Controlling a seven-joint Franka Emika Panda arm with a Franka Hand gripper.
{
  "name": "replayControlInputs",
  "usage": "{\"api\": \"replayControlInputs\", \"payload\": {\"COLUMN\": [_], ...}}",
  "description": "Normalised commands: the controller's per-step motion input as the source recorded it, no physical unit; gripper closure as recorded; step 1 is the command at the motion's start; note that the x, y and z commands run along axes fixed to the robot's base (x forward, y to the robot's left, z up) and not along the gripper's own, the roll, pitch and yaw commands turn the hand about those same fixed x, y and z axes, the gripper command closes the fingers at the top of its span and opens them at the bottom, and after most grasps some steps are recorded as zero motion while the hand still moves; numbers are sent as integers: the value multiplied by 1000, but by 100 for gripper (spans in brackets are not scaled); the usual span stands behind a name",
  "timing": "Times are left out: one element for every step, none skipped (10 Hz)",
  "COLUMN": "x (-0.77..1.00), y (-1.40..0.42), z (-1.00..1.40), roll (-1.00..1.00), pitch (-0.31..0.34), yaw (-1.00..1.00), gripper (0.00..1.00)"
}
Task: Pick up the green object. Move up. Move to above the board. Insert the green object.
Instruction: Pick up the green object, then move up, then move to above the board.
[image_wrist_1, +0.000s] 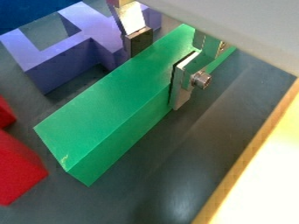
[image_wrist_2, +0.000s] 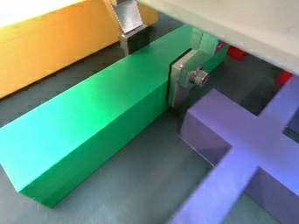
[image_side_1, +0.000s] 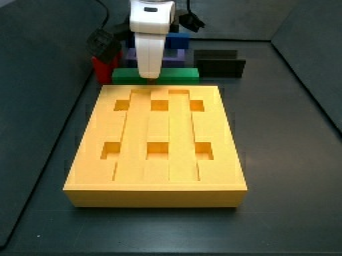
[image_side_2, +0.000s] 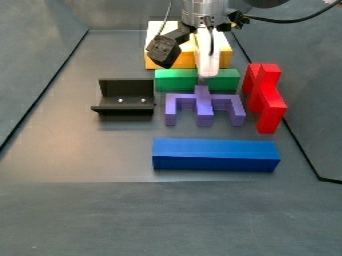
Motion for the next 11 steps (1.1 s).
{"api": "replayControlInputs", "payload": {"x": [0, 0, -35, -70, -22, 0, -15, -33, -14, 8, -1], "y": [0, 0, 76, 69, 30, 0, -8, -10, 4, -3, -9], "z": [0, 833, 796, 688, 253, 1400, 1400, 1400, 1400, 1400, 1400], "roll": [0, 0, 8, -8, -94, 0, -7, -61, -96, -67, -50], "pitch": [0, 0, 23, 44, 24, 0, 46, 51, 23, 50, 73], "yaw": [0, 0, -28, -31, -17, 0, 2, -2, -5, -4, -6], "gripper": [100, 100, 100, 100, 100, 100, 100, 100, 100, 100, 100]}}
